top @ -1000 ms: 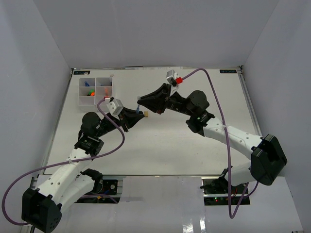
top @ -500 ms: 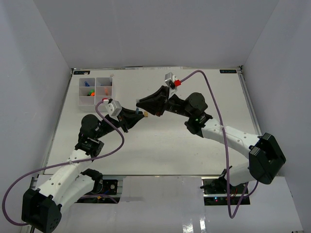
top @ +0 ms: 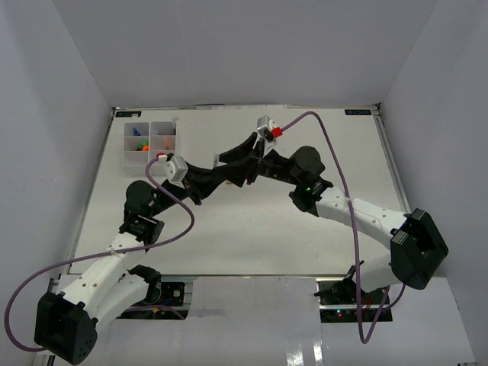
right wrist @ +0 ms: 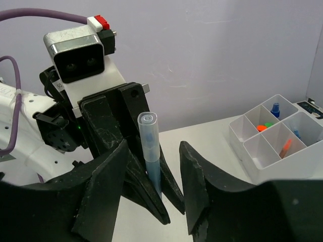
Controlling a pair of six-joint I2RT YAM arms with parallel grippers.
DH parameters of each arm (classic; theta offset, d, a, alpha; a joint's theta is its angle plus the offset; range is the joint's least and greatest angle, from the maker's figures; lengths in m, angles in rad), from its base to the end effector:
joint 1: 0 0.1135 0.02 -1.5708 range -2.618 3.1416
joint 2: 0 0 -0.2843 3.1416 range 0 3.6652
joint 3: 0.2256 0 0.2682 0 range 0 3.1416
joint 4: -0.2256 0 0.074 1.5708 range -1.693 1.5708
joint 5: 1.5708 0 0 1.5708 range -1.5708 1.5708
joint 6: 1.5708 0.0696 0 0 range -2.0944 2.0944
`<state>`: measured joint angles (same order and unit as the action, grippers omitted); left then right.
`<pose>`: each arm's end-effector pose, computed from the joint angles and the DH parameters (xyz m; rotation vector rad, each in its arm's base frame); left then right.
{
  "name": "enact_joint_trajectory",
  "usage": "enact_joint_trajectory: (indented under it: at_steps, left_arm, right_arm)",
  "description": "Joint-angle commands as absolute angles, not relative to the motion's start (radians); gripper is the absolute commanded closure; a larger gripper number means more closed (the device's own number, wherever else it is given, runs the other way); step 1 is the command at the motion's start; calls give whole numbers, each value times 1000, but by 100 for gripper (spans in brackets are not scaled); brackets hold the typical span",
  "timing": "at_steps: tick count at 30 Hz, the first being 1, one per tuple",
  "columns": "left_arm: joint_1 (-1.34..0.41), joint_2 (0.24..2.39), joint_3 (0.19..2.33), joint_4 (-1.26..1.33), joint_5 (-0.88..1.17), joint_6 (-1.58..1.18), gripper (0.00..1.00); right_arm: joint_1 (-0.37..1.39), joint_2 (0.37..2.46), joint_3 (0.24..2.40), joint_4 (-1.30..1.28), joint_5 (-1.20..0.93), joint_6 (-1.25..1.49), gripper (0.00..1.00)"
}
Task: Sort the stationery into containers
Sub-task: Close the pen cap on the pen.
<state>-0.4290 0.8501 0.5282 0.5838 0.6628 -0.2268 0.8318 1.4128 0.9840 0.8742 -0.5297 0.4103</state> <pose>0.1857 -0.1320 0.3347 0.7165 1.2435 -0.9763 0.2158 0.2890 0.3979 -0.7570 1.0674 1.3743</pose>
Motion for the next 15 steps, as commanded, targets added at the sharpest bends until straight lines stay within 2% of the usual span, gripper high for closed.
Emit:
enact_joint_trajectory:
  at_steps: [1, 2, 4, 5, 6, 7, 8, 15]
  left_arm:
    - [-430, 859, 552, 620, 667, -233, 99]
    - [-430, 862, 554, 620, 664, -233, 99]
    - [-430, 867, 563, 618, 661, -232, 99]
    - [-430, 874, 568, 615, 660, -229, 99]
    - [-430, 877, 572, 608, 655, -219, 99]
    - [-430, 880, 581, 604, 652, -218, 99]
    - [-430, 884, 586, 601, 650, -216, 99]
    - [-430, 956, 659, 560, 661, -172, 99]
  right_arm:
    - [836, 1376, 983, 865, -538, 371, 47]
    - [836, 1365, 982, 855, -537, 362, 39]
    - [836, 1326, 973, 807, -516, 325, 30]
    - [835, 1309, 968, 783, -502, 310, 17]
    - [834, 1292, 963, 758, -462, 295, 8]
    - [836, 1252, 947, 738, -442, 261, 3]
    - [835, 1232, 934, 706, -419, 244, 10]
    - [833, 1108, 914, 558, -216, 118, 10]
